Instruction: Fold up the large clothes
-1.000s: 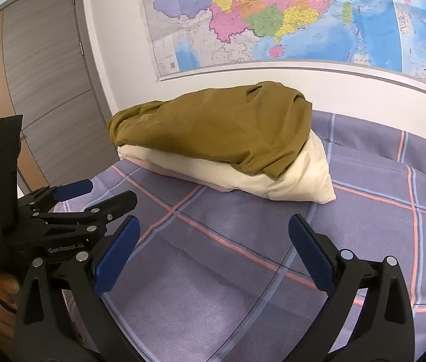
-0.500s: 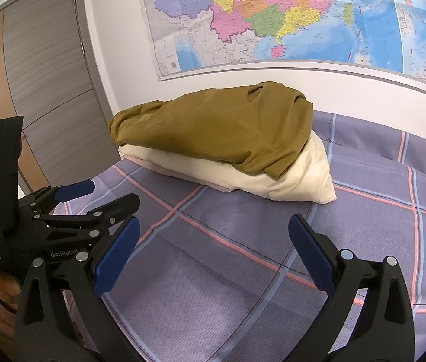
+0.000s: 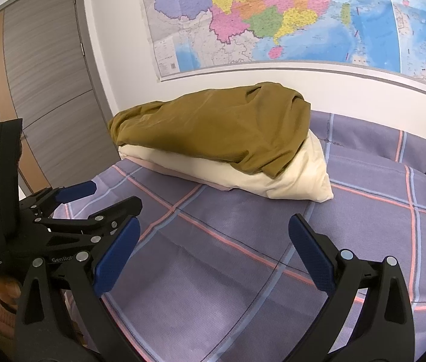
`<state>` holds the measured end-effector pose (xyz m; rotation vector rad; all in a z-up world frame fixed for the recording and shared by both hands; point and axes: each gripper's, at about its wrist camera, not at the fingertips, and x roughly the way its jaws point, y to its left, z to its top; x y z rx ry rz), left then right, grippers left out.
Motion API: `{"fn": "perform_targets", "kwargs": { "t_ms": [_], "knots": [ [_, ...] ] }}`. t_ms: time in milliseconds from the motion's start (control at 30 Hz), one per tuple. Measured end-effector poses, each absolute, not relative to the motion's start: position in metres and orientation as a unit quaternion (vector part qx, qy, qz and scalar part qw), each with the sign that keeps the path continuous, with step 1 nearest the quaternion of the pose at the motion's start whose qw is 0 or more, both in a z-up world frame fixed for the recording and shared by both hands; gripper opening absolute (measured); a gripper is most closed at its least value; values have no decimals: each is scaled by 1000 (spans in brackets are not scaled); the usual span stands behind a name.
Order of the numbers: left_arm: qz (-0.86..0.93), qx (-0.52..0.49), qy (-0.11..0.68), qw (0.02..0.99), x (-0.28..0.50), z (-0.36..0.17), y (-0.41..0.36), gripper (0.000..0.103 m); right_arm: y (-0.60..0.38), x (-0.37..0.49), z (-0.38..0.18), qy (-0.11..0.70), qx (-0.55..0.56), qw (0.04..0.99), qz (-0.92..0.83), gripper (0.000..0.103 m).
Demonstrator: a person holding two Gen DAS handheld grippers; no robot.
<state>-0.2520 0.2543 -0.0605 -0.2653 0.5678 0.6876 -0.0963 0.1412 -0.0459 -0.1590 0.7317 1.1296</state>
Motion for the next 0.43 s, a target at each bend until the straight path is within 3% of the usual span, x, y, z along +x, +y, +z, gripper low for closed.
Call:
{"fn": "perform_targets", "kwargs": {
  "t_ms": [433],
  "knots": [
    [255, -123, 297, 912, -214, -70, 225, 96, 84, -79, -49, 348, -52, 815, 460, 97]
  ]
}}
